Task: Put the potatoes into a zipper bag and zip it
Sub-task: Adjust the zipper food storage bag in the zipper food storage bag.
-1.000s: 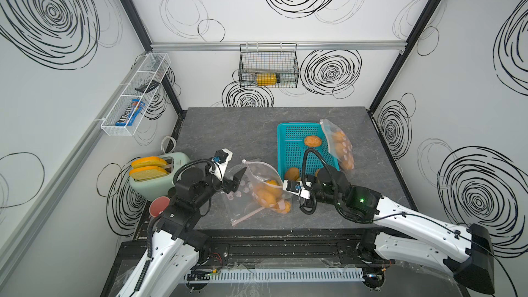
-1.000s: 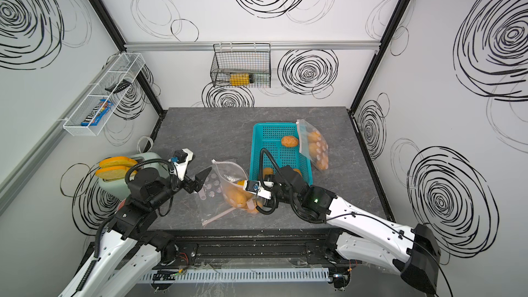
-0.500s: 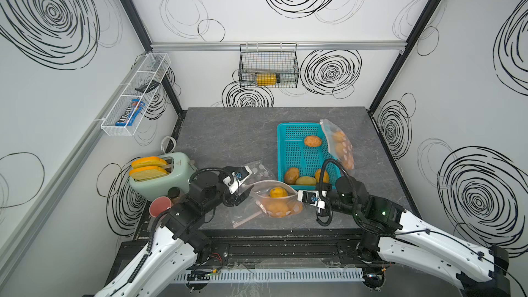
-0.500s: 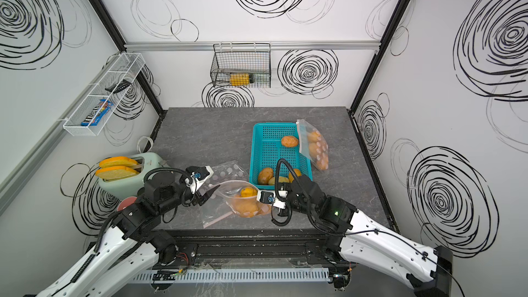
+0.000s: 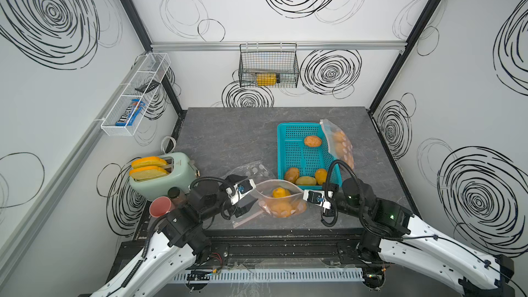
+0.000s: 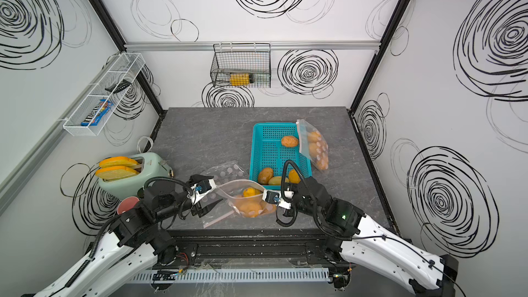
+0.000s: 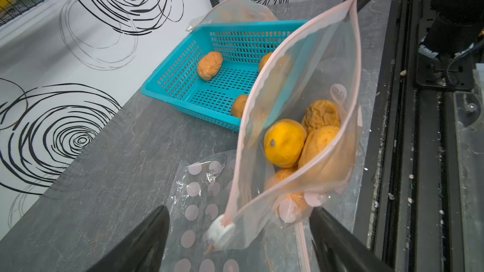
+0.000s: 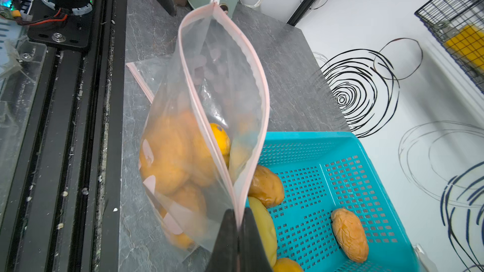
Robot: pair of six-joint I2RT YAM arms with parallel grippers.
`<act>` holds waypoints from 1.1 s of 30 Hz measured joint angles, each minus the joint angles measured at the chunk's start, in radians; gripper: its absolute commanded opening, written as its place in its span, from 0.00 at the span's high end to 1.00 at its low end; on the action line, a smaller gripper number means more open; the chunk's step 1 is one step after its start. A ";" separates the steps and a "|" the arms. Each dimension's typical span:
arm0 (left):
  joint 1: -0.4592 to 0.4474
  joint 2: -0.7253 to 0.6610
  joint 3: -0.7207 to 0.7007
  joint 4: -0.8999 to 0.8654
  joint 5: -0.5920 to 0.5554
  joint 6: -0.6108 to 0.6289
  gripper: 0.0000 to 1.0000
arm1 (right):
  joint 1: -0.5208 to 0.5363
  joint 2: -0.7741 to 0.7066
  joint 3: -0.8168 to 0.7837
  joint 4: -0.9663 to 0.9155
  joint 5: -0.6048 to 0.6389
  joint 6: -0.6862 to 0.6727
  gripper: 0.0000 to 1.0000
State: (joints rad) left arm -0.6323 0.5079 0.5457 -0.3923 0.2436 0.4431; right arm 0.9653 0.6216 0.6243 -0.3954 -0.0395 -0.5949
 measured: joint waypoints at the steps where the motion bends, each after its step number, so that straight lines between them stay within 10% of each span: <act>1: -0.001 0.003 -0.001 0.000 -0.001 0.000 0.14 | -0.001 -0.009 -0.001 -0.006 0.000 -0.005 1.00; 23: -0.055 0.069 -0.050 0.042 0.076 -0.013 0.75 | -0.032 -0.141 -0.064 -0.035 0.020 -0.001 1.00; 33: -0.061 0.058 -0.050 0.051 0.114 -0.014 0.75 | -0.050 -0.145 -0.078 -0.028 0.051 0.028 1.00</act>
State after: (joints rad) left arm -0.6937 0.5655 0.4953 -0.3408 0.3576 0.4290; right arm 0.9154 0.4770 0.5465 -0.4236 0.0113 -0.5671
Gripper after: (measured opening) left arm 0.258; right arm 0.049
